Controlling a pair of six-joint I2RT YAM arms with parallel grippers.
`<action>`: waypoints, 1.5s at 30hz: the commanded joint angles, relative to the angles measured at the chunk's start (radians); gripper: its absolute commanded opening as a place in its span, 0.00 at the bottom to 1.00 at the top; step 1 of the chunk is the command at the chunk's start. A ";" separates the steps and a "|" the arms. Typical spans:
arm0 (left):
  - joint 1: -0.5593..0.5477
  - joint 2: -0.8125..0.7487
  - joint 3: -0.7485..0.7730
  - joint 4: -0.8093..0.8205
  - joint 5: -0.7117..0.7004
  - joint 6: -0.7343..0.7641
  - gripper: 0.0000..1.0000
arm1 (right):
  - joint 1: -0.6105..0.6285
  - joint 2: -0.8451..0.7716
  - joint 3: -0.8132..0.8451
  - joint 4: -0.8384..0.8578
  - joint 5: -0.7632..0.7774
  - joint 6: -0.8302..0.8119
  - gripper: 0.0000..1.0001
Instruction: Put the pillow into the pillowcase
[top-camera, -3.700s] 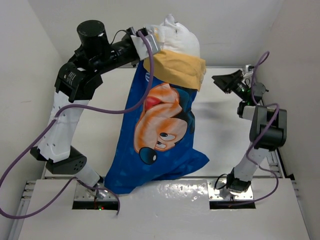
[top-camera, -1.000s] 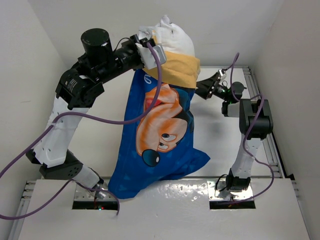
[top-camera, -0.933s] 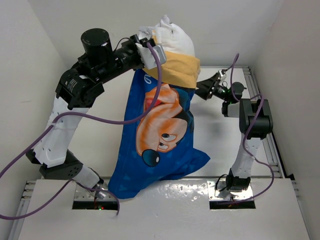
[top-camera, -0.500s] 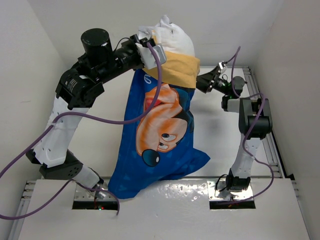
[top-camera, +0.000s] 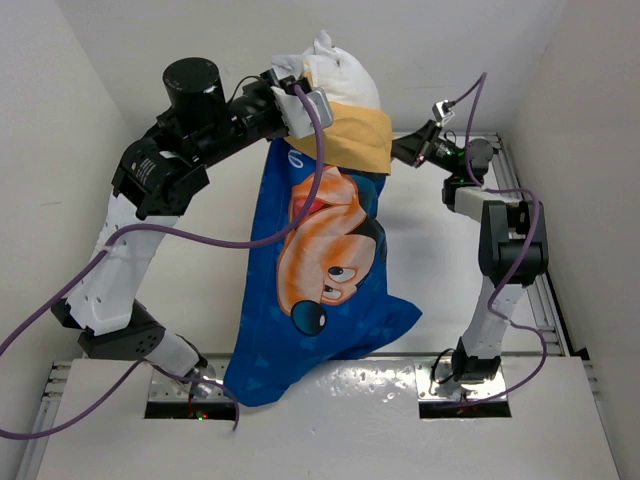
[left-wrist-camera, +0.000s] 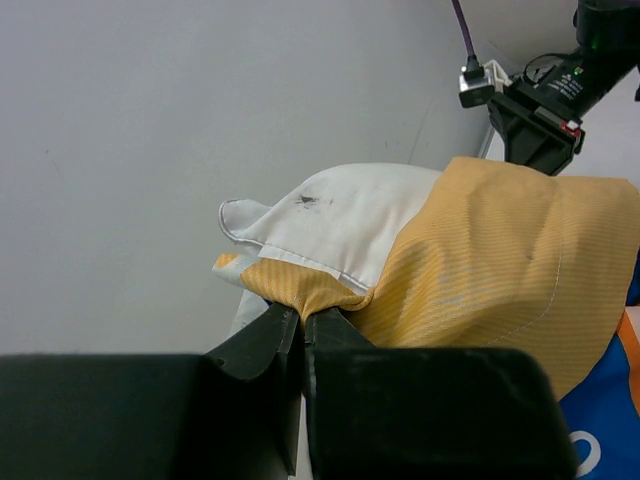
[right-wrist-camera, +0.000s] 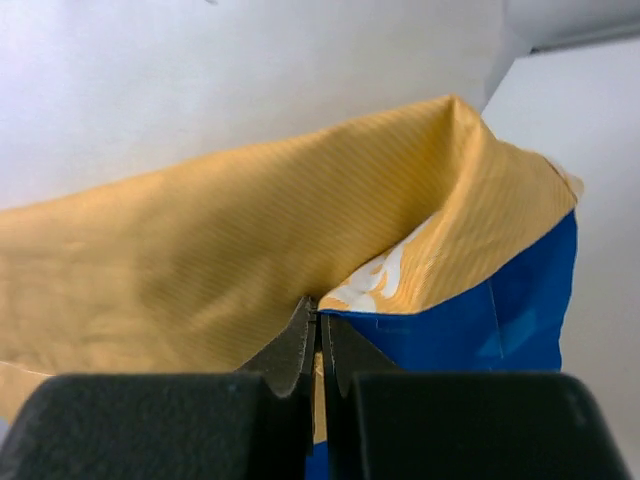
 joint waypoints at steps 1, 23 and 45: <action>-0.021 -0.058 0.004 0.110 0.006 0.005 0.00 | -0.030 -0.088 -0.013 0.392 0.066 -0.003 0.00; 0.315 0.115 0.250 0.867 -0.077 -0.219 0.00 | -0.190 -0.367 1.045 -0.888 0.462 -0.720 0.00; 0.381 -0.124 -0.125 0.381 -0.024 -0.290 0.00 | -0.214 -0.653 0.623 -0.883 0.349 -0.781 0.00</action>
